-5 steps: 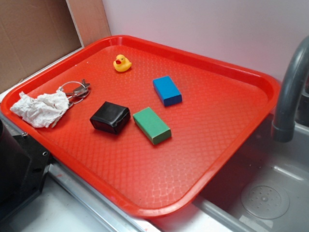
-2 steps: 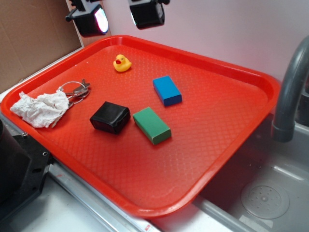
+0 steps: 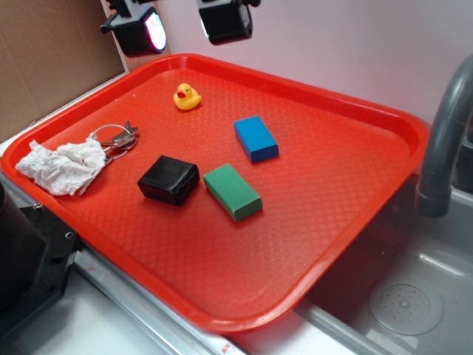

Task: Grab the blue block.

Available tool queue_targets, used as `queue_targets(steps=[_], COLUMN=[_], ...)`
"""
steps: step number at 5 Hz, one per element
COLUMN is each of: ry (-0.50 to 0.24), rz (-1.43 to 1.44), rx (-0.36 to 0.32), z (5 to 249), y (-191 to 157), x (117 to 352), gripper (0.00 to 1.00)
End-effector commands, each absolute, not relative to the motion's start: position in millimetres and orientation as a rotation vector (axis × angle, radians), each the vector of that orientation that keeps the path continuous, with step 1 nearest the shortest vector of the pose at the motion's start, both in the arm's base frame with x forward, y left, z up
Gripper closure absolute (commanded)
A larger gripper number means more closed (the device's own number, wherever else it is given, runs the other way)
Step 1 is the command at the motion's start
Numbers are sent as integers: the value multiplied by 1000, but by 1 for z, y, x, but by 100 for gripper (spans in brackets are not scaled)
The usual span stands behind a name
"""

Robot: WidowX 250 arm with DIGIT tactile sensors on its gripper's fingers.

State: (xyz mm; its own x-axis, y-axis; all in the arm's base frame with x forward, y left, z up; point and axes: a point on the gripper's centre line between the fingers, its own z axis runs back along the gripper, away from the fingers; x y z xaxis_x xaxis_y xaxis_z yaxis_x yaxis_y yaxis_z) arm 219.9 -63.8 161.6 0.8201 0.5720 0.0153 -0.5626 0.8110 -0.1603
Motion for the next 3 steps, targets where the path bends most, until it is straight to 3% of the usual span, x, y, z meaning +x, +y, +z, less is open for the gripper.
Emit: queue_targets(steps=[1, 3], ry=[-109, -13], rz=[705, 770], rx=[-132, 2], z=[156, 111], y=[-54, -45], x=[245, 267], gripper=[0, 0])
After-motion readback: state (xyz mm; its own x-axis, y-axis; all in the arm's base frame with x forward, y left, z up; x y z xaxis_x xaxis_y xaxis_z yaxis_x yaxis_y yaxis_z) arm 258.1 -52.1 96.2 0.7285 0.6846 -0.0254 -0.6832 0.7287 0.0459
